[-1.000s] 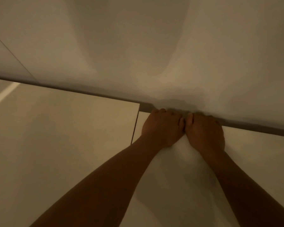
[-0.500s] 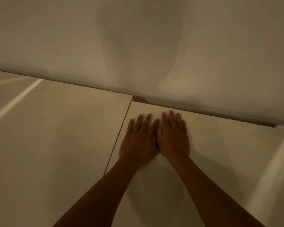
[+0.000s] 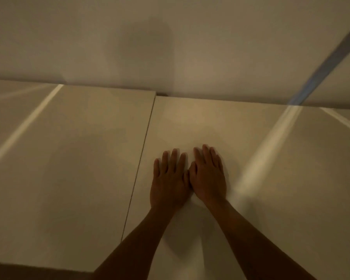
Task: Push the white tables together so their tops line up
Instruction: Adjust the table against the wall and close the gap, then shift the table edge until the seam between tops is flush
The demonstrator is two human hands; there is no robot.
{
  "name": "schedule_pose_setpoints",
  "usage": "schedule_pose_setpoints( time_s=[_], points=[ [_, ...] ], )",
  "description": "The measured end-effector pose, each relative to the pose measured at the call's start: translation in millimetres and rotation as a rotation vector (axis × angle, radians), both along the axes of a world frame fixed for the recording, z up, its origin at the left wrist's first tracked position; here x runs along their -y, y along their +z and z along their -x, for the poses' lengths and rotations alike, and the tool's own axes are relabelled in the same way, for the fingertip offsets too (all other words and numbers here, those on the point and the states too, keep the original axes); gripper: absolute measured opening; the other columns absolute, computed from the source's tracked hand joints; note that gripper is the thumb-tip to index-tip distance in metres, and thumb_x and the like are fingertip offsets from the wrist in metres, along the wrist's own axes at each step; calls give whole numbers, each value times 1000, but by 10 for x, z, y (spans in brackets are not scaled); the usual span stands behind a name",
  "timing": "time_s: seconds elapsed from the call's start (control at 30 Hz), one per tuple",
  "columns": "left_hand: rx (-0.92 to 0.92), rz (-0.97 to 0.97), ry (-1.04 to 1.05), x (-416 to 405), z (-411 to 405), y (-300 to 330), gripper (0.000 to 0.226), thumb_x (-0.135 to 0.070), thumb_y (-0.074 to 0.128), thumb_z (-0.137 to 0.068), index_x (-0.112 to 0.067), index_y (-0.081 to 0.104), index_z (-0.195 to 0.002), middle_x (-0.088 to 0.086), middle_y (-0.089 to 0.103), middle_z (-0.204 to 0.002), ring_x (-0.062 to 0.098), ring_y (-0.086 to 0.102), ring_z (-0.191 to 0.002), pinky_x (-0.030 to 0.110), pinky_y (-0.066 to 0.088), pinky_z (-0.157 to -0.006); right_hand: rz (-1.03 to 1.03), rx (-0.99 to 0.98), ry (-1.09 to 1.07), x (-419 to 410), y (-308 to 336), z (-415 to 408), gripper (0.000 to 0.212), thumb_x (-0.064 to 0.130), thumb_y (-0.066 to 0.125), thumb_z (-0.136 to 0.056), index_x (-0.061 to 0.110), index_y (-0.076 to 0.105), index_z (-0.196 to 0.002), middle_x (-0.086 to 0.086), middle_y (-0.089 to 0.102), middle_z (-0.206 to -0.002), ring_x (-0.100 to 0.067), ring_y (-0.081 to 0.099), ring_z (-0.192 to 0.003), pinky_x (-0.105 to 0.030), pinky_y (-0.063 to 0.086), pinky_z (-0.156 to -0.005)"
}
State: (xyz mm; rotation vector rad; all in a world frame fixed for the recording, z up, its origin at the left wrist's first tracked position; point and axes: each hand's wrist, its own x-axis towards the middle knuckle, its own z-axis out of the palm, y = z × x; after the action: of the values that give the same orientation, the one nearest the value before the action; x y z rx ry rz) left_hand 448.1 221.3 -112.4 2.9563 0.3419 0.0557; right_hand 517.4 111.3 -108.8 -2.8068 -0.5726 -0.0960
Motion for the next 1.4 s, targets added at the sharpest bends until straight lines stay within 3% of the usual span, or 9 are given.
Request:
schedule_pose_setpoints(
  time_s=[0.33, 0.5, 0.63, 0.7, 0.83, 1.0, 1.13, 1.3, 1.4],
  points=[
    [-80, 117, 11, 611, 1835, 184, 62, -44, 31, -104, -18, 22, -158, 10, 14, -166, 33, 10, -153, 52, 20, -122, -120, -141, -53, 670, 85, 1786, 52, 30, 37, -98, 15, 42, -148, -9, 33, -158, -25, 22, -149, -44, 23, -120],
    [-91, 344, 166, 807, 1904, 485, 44, -33, 51, -96, -22, 52, -138, 3, 48, -142, 27, 44, -128, 40, 42, -101, -237, -227, -309, 641, 351, 2128, 31, 22, 52, -97, 14, 63, -125, -11, 54, -136, -31, 45, -128, -41, 38, -104],
    [-50, 774, 491, 951, 2062, 613, 24, -32, 51, -99, -13, 65, -99, 5, 64, -97, 24, 63, -93, 30, 44, -74, -487, -461, -601, 681, 583, 2284, 23, 20, 54, -93, 16, 67, -111, -10, 59, -115, -30, 53, -109, -40, 46, -90],
    [-46, 1023, 788, 1029, 2249, 562, 31, -38, 51, -100, -10, 65, -102, 3, 66, -97, 21, 62, -91, 28, 43, -77, -625, -516, -769, 807, 613, 2360, 19, 21, 55, -90, 15, 65, -105, -10, 63, -108, -30, 58, -102, -40, 51, -85],
    [-75, 1372, 1254, 1137, 2411, 460, 51, -58, 52, -94, -9, 63, -104, 11, 69, -104, 28, 64, -95, 47, 55, -90, -877, -615, -1147, 1123, 607, 2457, 24, 31, 52, -92, 11, 59, -103, -7, 63, -97, -26, 61, -87, -40, 53, -74],
    [-82, 1878, 1322, 1178, 2247, 351, 84, -75, 69, -68, -15, 59, -126, 13, 69, -115, 34, 68, -101, 51, 59, -81, -1035, -738, -1304, 1325, 561, 2467, 54, 64, 57, -83, 11, 59, -92, -9, 65, -90, -27, 64, -79, -43, 57, -77],
    [119, 2200, 1403, 1237, 2012, 488, 75, -65, 77, -70, -14, 65, -124, 18, 69, -118, 38, 66, -109, 54, 58, -85, -1333, -941, -1344, 1283, 489, 2258, 95, 86, 55, -68, 18, 52, -134, -8, 63, -124, -33, 62, -108, -55, 52, -95],
    [278, 2165, 1493, 1352, 1815, 412, 82, -73, 65, -77, -16, 57, -135, 15, 66, -125, 37, 65, -109, 49, 60, -74, -1619, -1061, -1278, 1255, 430, 2142, 74, 69, 54, -86, 18, 47, -139, -12, 59, -132, -39, 59, -116, -60, 48, -99],
    [280, 2046, 1525, 1328, 1794, 507, 79, -73, 52, -87, -14, 48, -138, 16, 62, -127, 37, 63, -108, 53, 57, -88, -1697, -1068, -1288, 1154, 452, 2195, 59, 64, 45, -93, 18, 47, -131, -15, 57, -126, -41, 55, -117, -61, 45, -101]
  ],
)
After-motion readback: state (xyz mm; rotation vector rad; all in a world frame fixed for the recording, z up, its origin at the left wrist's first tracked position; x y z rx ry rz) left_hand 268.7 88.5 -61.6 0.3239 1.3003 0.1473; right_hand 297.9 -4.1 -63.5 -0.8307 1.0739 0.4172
